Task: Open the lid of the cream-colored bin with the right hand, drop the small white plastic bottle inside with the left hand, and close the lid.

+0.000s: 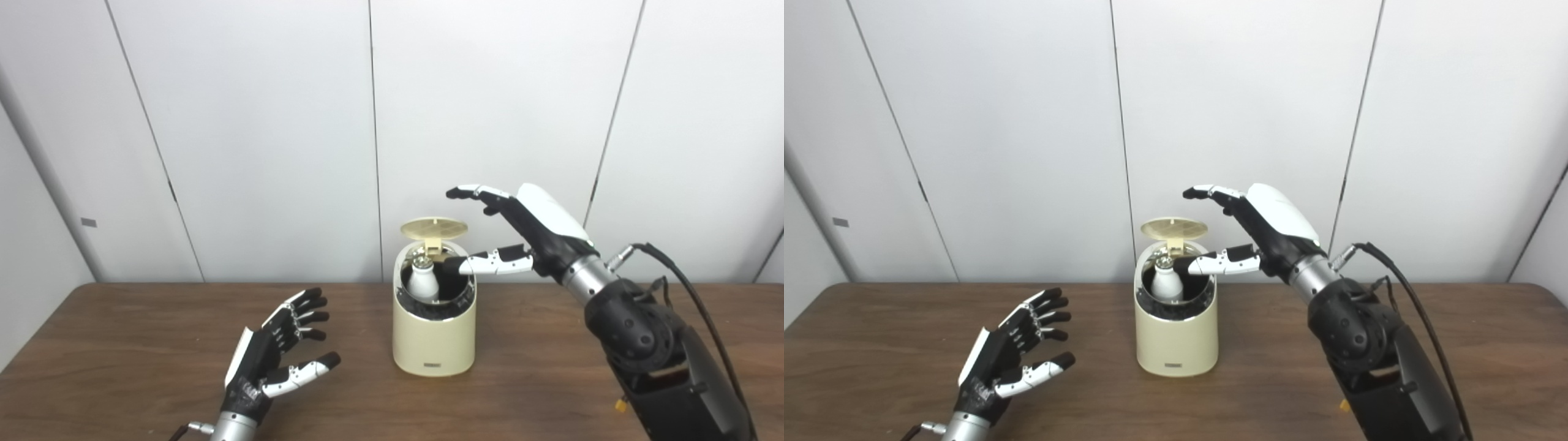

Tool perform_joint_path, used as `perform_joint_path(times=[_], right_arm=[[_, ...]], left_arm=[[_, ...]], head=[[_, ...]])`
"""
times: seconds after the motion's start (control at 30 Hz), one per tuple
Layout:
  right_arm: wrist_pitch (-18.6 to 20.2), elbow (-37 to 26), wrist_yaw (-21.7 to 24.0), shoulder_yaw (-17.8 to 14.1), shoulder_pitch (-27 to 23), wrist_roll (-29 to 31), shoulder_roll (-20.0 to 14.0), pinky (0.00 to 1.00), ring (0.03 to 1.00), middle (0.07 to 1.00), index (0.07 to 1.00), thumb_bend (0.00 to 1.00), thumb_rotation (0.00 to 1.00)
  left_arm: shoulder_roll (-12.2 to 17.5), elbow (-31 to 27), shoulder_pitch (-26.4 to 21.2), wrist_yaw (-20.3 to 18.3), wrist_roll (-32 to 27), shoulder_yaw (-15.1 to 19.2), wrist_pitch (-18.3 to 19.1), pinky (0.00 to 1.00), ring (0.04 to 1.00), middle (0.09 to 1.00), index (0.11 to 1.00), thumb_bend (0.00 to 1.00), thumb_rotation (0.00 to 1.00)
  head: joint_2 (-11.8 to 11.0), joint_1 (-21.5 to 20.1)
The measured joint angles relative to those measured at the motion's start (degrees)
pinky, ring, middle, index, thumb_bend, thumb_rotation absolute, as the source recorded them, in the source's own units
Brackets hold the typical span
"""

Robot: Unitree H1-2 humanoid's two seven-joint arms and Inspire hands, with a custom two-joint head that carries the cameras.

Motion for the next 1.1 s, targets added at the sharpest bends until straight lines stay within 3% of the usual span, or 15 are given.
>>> perform_joint_path(times=[0.63,1.1], right_arm=[[-0.7,3.7,2.3,3.9,-1.6,-1.2,-0.3,0.83,0.927,0.834,0.798,0.66,0.51],[-3.7,2.6,2.2,3.7,-0.5,-3.2,-2.8,0.82,0.906,0.775,0.74,0.66,0.53]], left_arm=[[-0.7,0.1,-0.1,-0.2,-0.2,0.6,0.0,0.63,0.74,0.794,0.833,0.77,0.11],[-0.8,0.0,-0.1,-0.4,-0.6,0.6,0.0,0.62,0.733,0.785,0.836,0.78,0.13]], head=[[0.6,2.3],[1.5,3.0]])
